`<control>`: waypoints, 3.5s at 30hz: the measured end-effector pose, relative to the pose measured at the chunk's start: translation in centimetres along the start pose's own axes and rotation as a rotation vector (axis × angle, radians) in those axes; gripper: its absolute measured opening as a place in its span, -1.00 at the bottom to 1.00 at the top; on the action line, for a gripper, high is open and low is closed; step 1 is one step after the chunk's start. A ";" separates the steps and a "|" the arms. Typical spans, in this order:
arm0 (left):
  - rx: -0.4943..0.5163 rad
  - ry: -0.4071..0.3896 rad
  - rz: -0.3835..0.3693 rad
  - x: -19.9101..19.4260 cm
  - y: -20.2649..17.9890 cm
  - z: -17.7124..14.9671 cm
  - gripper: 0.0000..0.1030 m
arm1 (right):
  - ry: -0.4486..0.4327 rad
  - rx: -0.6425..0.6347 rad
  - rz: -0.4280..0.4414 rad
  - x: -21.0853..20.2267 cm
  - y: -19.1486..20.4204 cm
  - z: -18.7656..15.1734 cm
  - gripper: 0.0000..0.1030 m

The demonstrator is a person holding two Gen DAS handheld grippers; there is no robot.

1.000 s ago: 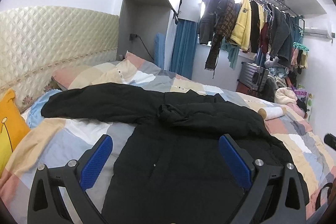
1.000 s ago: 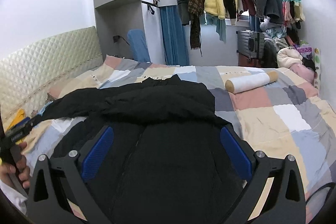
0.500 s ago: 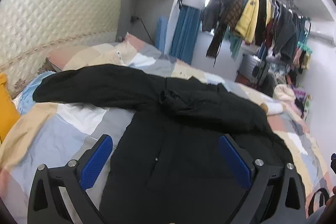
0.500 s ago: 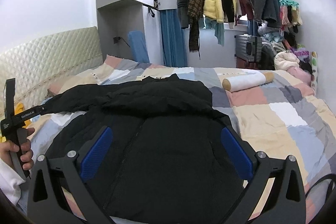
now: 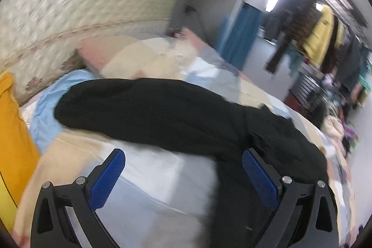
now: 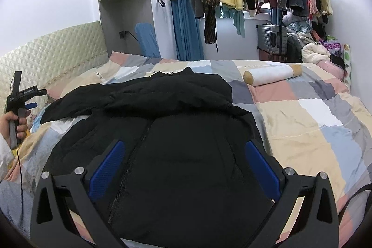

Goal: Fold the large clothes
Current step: 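Move the left tool toward the other jacket sleeve, then grasp the other sleeve cuff with the left tool and lift it, then fold the held sleeve across the jacket body with the left tool, release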

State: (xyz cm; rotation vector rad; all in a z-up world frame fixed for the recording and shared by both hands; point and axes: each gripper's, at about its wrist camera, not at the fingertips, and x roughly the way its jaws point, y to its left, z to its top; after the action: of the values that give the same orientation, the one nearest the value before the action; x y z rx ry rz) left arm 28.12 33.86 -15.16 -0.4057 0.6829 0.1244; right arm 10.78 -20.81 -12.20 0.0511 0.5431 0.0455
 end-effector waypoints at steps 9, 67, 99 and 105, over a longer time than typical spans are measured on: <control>-0.296 0.079 0.045 9.3 14.8 2.6 0.71 | 0.039 0.001 -0.053 2.5 0.8 0.4 1.00; 0.312 -0.325 0.125 -7.5 -21.0 16.6 -0.91 | -0.052 0.028 -0.089 0.9 -3.1 2.2 1.00; 0.642 0.197 -0.237 17.8 -54.0 -15.3 -0.91 | -0.003 0.171 0.016 4.1 -8.2 0.7 1.00; 0.592 0.226 -0.261 20.2 -53.0 -16.2 -0.91 | 0.043 0.184 0.026 6.0 -8.3 0.3 1.00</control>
State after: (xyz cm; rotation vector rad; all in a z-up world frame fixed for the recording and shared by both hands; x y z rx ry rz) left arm 47.08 -21.61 -22.25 0.0666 0.8438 -0.3714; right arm 16.26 -28.74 -15.56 0.2367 0.5887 0.0221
